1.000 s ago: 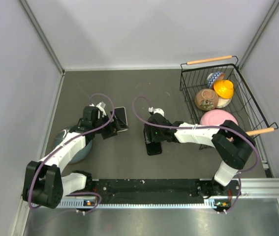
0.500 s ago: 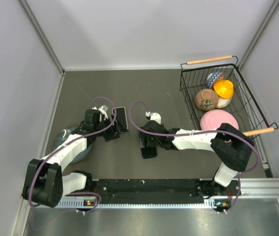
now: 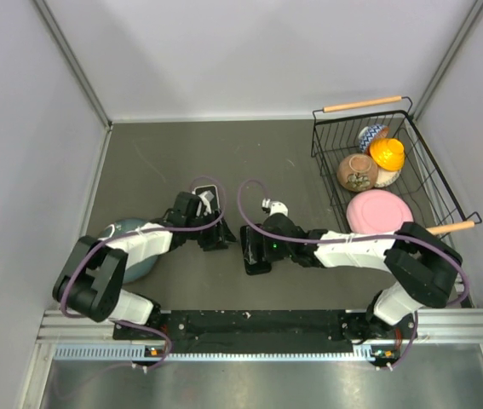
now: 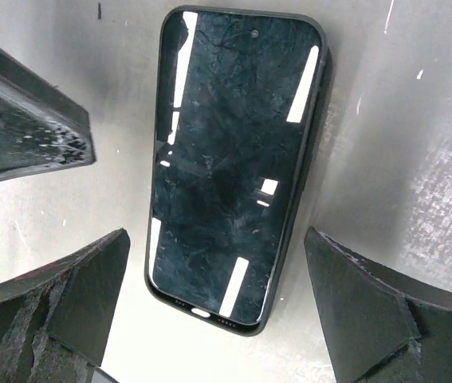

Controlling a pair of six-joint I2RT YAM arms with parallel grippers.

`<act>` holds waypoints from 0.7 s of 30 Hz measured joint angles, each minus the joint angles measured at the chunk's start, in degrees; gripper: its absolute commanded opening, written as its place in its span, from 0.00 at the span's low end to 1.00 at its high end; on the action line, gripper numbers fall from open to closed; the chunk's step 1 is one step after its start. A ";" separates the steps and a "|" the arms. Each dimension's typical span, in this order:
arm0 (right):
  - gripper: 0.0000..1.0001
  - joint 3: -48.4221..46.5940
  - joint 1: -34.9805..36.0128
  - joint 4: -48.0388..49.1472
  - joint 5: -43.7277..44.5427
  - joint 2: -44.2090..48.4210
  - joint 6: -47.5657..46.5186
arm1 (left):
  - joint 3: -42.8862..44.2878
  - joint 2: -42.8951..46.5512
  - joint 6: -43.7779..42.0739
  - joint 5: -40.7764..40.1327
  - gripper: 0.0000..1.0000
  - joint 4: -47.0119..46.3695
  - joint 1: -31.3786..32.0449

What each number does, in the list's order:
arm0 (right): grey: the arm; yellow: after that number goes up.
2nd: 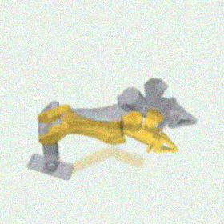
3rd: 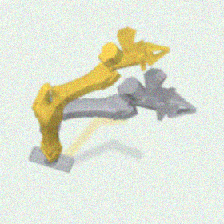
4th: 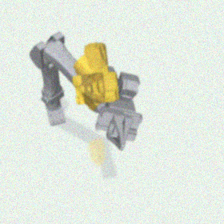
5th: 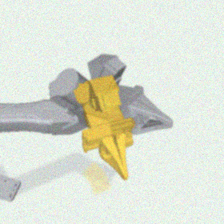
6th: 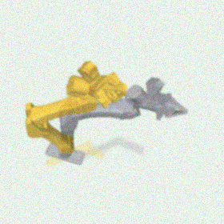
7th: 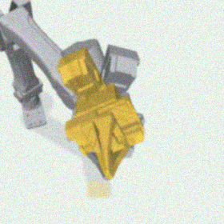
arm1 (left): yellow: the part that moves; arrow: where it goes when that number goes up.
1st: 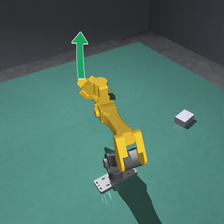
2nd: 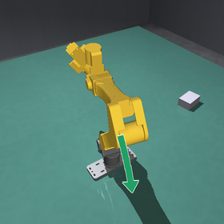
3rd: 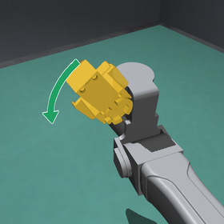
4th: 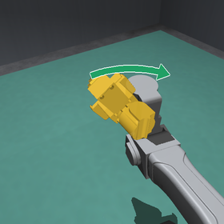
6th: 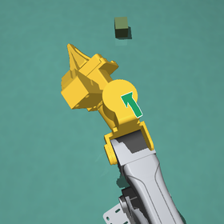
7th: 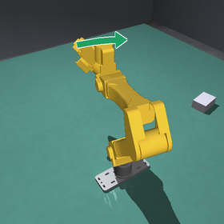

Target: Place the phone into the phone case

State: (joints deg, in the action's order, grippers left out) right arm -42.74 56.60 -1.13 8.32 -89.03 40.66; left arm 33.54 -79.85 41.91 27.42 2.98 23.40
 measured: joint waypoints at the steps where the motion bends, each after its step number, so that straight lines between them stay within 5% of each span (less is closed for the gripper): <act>1: 0.92 0.85 -0.55 0.85 -0.85 0.61 0.00 | 0.22 -1.11 0.15 0.02 0.52 -0.55 0.52; 9: 0.92 4.26 -3.72 6.21 -6.10 2.25 0.04 | 1.36 -7.72 1.09 0.28 0.45 -4.63 3.19; 21: 0.91 8.87 -8.76 18.62 -19.10 1.29 3.74 | 1.57 -9.92 1.60 1.05 0.19 -7.61 3.56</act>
State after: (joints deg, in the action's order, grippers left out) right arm -33.87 47.83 17.50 -10.79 -87.74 44.40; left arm 35.11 -89.78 43.51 28.47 -4.62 26.96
